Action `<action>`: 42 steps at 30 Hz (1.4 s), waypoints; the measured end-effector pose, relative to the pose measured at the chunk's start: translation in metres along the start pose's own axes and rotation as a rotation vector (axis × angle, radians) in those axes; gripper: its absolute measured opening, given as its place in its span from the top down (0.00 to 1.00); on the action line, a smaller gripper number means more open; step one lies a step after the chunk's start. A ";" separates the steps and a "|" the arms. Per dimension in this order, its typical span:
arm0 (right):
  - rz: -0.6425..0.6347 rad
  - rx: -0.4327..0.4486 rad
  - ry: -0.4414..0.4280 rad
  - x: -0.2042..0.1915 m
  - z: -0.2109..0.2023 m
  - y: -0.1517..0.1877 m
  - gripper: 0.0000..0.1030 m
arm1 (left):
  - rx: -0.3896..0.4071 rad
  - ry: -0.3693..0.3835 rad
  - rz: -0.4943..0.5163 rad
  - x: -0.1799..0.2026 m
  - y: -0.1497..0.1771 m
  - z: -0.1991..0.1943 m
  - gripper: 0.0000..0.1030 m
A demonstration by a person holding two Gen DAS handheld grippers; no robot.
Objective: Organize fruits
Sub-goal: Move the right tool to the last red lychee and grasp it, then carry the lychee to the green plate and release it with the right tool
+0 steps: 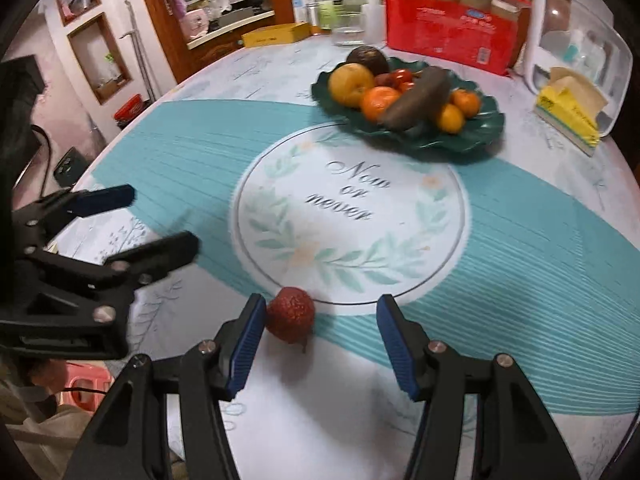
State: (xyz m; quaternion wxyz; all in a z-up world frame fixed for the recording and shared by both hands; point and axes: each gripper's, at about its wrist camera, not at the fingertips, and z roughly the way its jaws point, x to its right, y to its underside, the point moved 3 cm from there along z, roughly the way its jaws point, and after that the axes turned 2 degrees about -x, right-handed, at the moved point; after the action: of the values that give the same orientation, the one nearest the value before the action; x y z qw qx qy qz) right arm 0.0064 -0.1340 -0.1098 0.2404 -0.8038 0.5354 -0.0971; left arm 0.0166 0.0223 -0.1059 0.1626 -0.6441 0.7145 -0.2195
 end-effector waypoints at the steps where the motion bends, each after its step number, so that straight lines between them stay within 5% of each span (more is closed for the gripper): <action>1: -0.015 0.004 0.005 -0.003 0.000 0.000 0.44 | -0.006 0.005 -0.007 -0.001 0.001 0.002 0.04; 6: -0.054 0.000 -0.006 -0.014 0.004 0.001 0.45 | -0.023 0.008 -0.019 -0.002 0.002 0.008 0.04; 10: -0.061 -0.030 -0.023 -0.017 0.014 0.002 0.70 | -0.023 0.003 -0.016 -0.002 0.003 0.008 0.04; 25: -0.035 0.031 -0.001 -0.006 -0.004 -0.014 0.70 | -0.014 0.011 -0.023 -0.004 -0.015 0.006 0.04; 42: 0.043 0.154 0.055 0.051 -0.042 -0.101 0.70 | 0.132 -0.050 0.017 0.001 -0.110 -0.020 0.02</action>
State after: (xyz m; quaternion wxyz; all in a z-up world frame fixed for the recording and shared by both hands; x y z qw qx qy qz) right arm 0.0916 -0.1608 -0.0292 0.2886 -0.7683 0.5500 -0.1548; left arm 0.0994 0.0156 -0.0318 0.2245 -0.6314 0.6994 -0.2486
